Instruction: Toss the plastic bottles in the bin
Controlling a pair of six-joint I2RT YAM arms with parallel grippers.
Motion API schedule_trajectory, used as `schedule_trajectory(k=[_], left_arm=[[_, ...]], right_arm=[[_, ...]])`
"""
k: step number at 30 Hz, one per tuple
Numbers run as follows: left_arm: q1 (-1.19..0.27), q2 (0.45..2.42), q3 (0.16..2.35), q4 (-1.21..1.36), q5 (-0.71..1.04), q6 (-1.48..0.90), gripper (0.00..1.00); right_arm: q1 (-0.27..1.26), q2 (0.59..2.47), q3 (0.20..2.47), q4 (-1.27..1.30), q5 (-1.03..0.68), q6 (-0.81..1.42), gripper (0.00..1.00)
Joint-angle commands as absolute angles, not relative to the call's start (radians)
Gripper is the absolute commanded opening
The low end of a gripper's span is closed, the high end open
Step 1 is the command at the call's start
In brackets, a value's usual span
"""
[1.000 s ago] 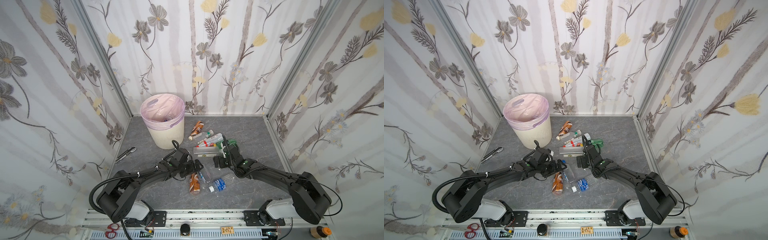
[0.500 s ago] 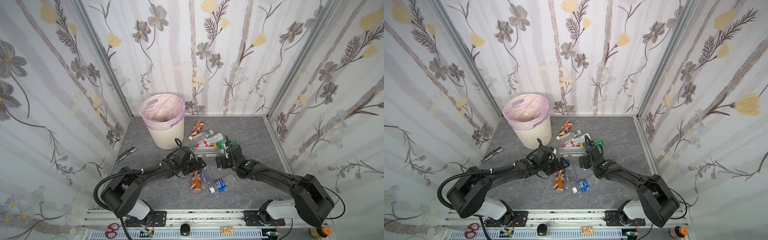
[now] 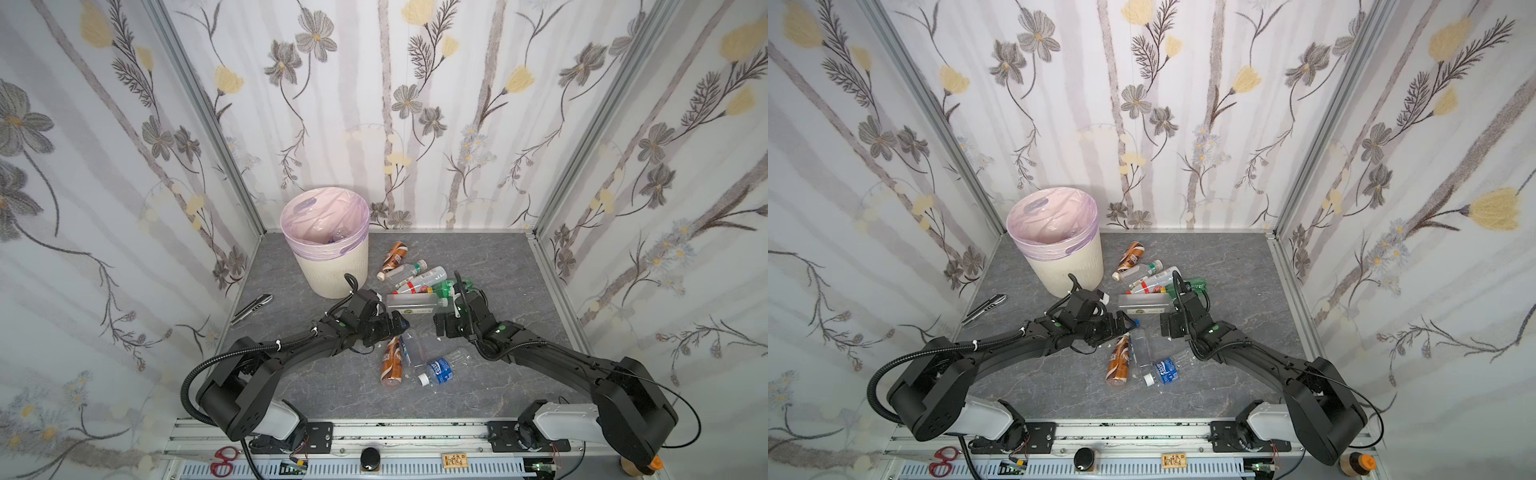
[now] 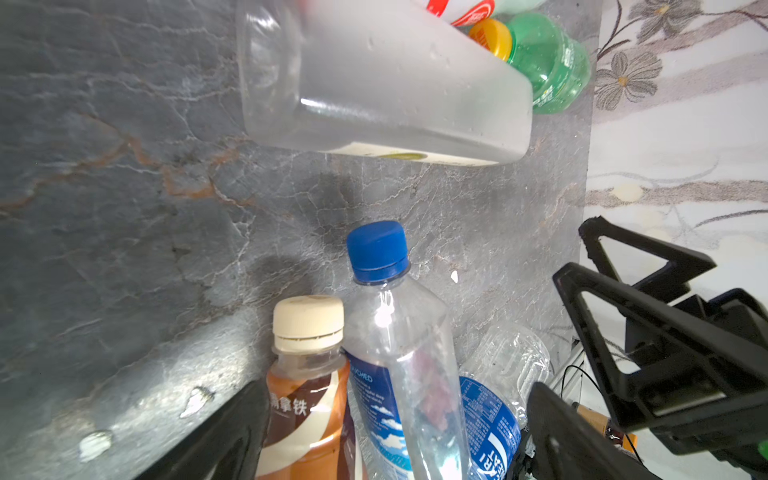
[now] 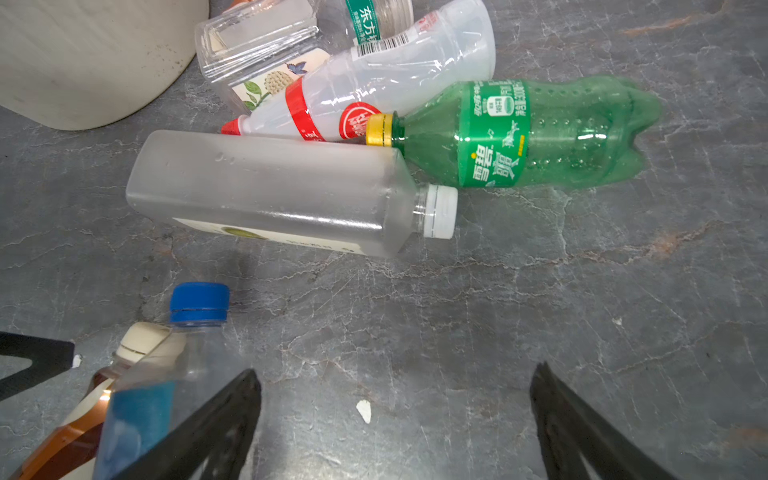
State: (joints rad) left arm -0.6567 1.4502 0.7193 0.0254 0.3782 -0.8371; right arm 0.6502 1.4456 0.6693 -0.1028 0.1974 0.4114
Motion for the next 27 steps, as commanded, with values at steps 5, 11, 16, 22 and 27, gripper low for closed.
schedule_trajectory(k=[5,11,16,22,27], left_arm=[[-0.675,1.392,0.735,0.004,0.359,-0.769,1.0],[-0.743,1.388,0.778,-0.064,0.296,-0.686,1.0],[-0.79,1.391,0.803,-0.116,0.236,-0.63,1.0],[-0.804,1.39,0.802,-0.128,0.209,-0.605,1.0],[-0.813,1.392,0.805,-0.129,0.202,-0.589,1.0]], right_arm=[[0.65,1.382,0.658,-0.288,0.295,0.541,1.0],[0.65,1.305,0.627,-0.372,0.31,0.658,1.0],[0.652,1.247,0.602,-0.438,0.242,0.74,1.0],[0.665,1.15,0.539,-0.468,0.199,0.86,1.0],[0.696,1.093,0.489,-0.434,0.176,0.957,1.0]])
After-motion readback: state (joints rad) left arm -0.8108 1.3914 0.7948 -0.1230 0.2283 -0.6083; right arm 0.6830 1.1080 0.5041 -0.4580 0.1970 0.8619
